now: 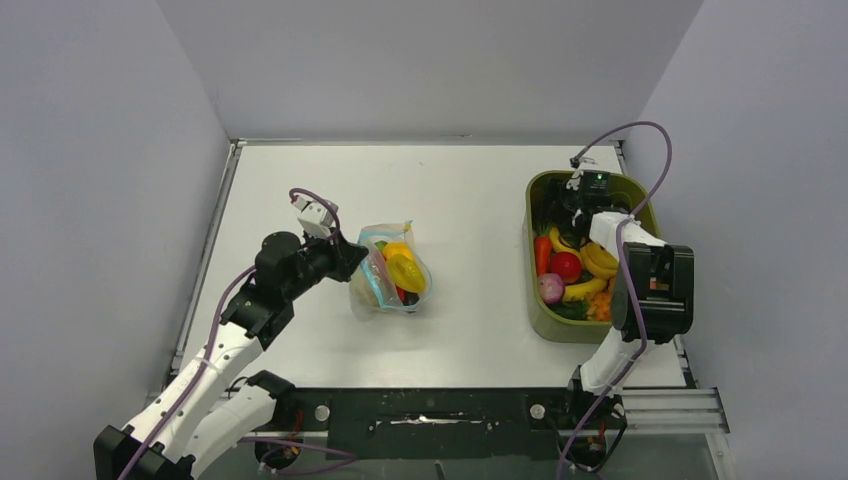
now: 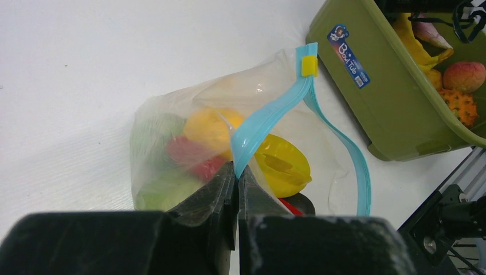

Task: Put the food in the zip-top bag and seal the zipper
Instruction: Pick up the fake fruit from the bin.

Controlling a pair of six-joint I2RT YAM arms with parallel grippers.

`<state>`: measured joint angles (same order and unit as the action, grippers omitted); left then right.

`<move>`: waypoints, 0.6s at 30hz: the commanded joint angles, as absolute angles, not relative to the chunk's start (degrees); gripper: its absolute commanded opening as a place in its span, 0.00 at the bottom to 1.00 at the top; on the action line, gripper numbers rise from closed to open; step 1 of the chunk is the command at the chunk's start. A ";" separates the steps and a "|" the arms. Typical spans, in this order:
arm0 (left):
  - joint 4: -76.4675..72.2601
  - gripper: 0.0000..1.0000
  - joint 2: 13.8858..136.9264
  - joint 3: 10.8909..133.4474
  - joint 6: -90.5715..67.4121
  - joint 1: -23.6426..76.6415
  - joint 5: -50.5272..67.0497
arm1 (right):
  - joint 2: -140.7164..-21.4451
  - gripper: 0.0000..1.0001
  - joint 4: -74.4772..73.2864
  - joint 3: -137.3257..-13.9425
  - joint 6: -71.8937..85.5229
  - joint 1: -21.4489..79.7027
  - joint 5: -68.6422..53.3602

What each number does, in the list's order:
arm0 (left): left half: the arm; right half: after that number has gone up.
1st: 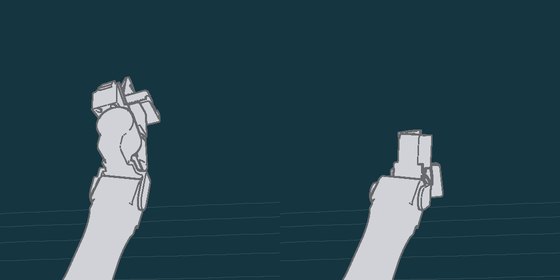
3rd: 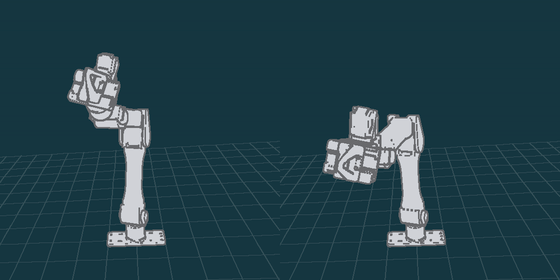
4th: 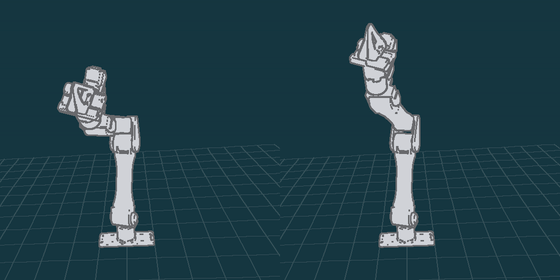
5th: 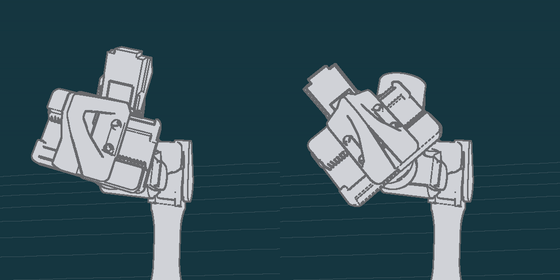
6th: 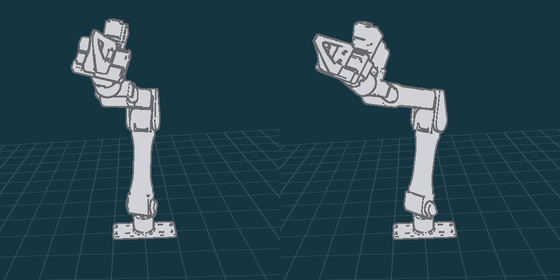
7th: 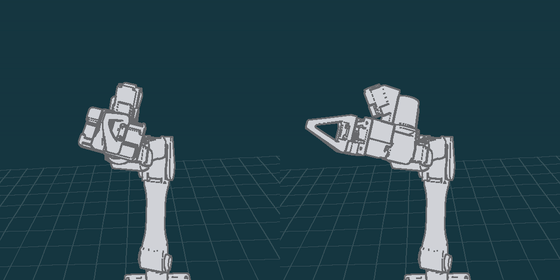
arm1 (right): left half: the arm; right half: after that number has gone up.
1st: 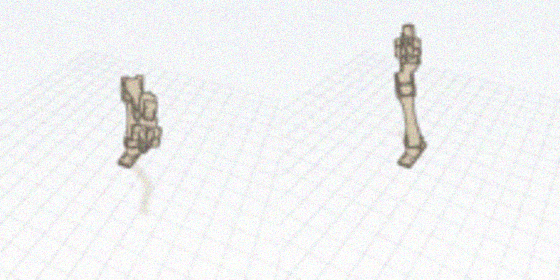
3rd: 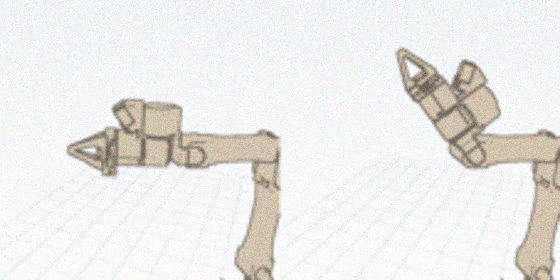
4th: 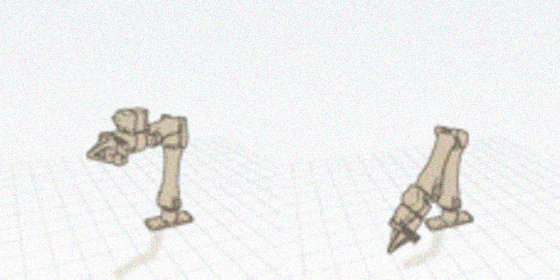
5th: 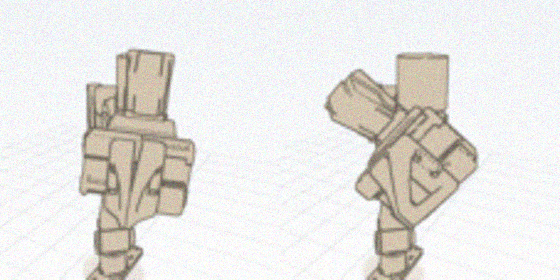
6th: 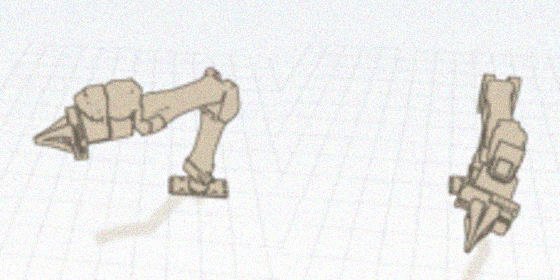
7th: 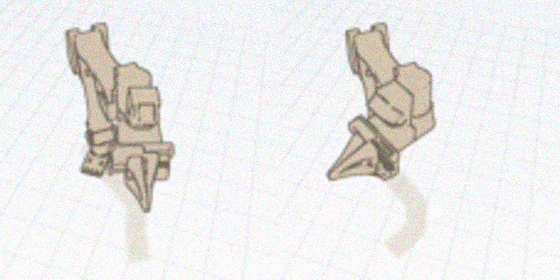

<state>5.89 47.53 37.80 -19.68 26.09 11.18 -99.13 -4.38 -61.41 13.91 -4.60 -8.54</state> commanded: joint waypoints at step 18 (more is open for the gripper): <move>4.04 0.00 46.52 38.67 -18.63 25.31 11.45 | -102.19 0.64 -1.44 -65.44 9.46 -5.29 -10.55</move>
